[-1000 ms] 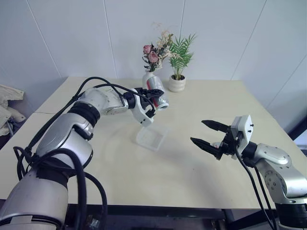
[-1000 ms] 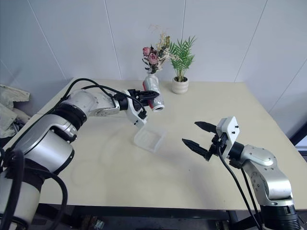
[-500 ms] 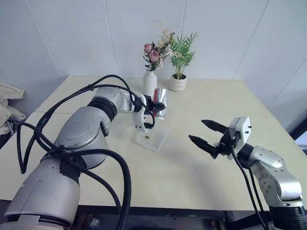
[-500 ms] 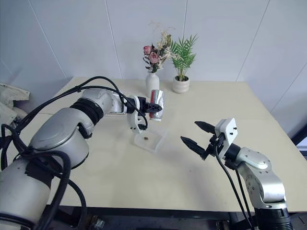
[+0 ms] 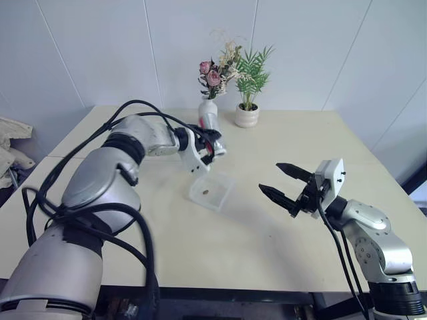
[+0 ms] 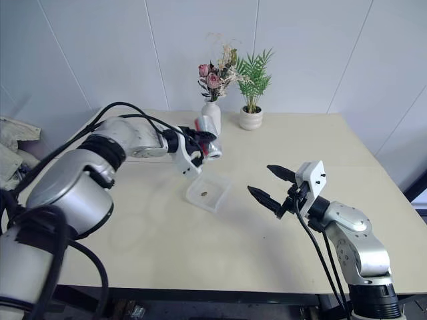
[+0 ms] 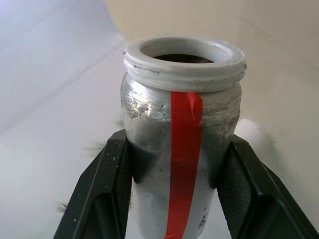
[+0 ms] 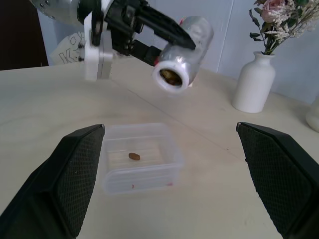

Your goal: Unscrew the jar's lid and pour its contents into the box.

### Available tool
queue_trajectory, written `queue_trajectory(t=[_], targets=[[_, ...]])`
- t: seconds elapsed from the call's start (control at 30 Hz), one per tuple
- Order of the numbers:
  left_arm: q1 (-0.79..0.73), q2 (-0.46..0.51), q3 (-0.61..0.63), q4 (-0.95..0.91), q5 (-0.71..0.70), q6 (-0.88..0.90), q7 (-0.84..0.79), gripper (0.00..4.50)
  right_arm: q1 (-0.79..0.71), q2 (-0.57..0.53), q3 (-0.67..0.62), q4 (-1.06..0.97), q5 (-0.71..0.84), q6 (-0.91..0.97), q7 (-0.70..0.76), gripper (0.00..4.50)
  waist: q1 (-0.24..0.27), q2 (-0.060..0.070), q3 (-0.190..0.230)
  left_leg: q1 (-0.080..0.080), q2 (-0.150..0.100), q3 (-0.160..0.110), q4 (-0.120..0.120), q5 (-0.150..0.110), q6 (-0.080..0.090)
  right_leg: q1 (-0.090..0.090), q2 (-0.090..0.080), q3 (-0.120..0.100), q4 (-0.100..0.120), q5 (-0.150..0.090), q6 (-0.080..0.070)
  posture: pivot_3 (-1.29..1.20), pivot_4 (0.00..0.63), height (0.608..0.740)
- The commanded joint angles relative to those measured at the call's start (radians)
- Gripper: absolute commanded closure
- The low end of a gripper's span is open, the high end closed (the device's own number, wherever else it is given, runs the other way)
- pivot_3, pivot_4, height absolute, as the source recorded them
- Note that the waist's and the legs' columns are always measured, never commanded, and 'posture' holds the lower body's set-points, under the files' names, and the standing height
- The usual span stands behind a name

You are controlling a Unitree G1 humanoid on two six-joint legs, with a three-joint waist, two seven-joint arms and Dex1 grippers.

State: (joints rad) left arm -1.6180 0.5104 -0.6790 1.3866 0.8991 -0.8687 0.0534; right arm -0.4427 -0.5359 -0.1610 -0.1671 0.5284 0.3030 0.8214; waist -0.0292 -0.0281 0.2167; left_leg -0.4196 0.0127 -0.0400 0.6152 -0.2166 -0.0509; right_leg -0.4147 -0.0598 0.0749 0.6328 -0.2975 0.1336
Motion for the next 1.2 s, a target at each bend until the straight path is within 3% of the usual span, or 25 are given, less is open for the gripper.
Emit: queue_trajectory(t=[0.03, 0.2, 0.3, 0.5, 0.9, 1.2], targets=[[0.085, 0.007, 0.298, -0.009, -0.389, 0.011, -0.458, 2.52, -0.018, -0.016, -0.011, -0.008, 0.006, -0.017, 0.016, 0.03, 0.002, 0.000, 0.000, 0.000, 0.000, 0.000, 0.001, 0.000, 0.000, 0.000, 0.000, 0.000, 0.002, 0.000, 0.000, 0.00, 0.150, 0.740], [0.208, -0.017, 0.728, -0.102, -0.869, 0.433, -0.811, 2.52, -0.034, -0.016, -0.002, 0.001, 0.008, -0.014, 0.028, 0.03, 0.001, 0.000, 0.000, -0.002, 0.000, -0.002, 0.009, 0.000, 0.000, 0.000, 0.000, -0.001, 0.010, 0.000, -0.001, 0.00, 0.150, 0.740], [0.296, -0.009, 0.889, -0.198, -1.035, 0.625, -0.804, 2.52, -0.043, -0.017, 0.004, -0.009, 0.011, -0.012, 0.038, 0.03, -0.004, 0.000, 0.000, 0.000, 0.000, -0.003, 0.014, 0.000, 0.001, 0.001, 0.000, 0.000, 0.013, 0.000, -0.001, 0.00, 0.150, 0.740], [0.506, 0.015, 1.119, -0.354, -1.238, 0.799, -0.637, 2.52, -0.086, -0.024, 0.039, -0.040, 0.014, 0.004, 0.066, 0.03, -0.018, 0.000, 0.000, 0.008, 0.000, -0.003, 0.015, 0.001, 0.000, 0.004, 0.001, 0.002, 0.022, 0.000, -0.001, 0.00, 0.150, 0.740], [0.693, 0.104, 1.116, -0.255, -1.154, 0.595, -0.444, 2.52, -0.124, 0.000, 0.078, -0.034, 0.013, 0.019, 0.067, 0.03, -0.011, -0.001, -0.001, 0.013, 0.001, -0.003, 0.014, 0.004, -0.001, 0.008, 0.001, 0.002, 0.023, 0.002, -0.004, 0.00, 0.150, 0.740], [0.718, 0.098, 1.084, -0.180, -1.112, 0.603, -0.340, 2.52, -0.130, 0.022, 0.098, -0.046, 0.022, 0.035, 0.062, 0.03, 0.000, -0.001, -0.001, 0.013, 0.001, -0.002, 0.013, 0.004, -0.001, 0.008, 0.001, 0.001, 0.021, 0.002, -0.004, 0.00, 0.150, 0.740]])
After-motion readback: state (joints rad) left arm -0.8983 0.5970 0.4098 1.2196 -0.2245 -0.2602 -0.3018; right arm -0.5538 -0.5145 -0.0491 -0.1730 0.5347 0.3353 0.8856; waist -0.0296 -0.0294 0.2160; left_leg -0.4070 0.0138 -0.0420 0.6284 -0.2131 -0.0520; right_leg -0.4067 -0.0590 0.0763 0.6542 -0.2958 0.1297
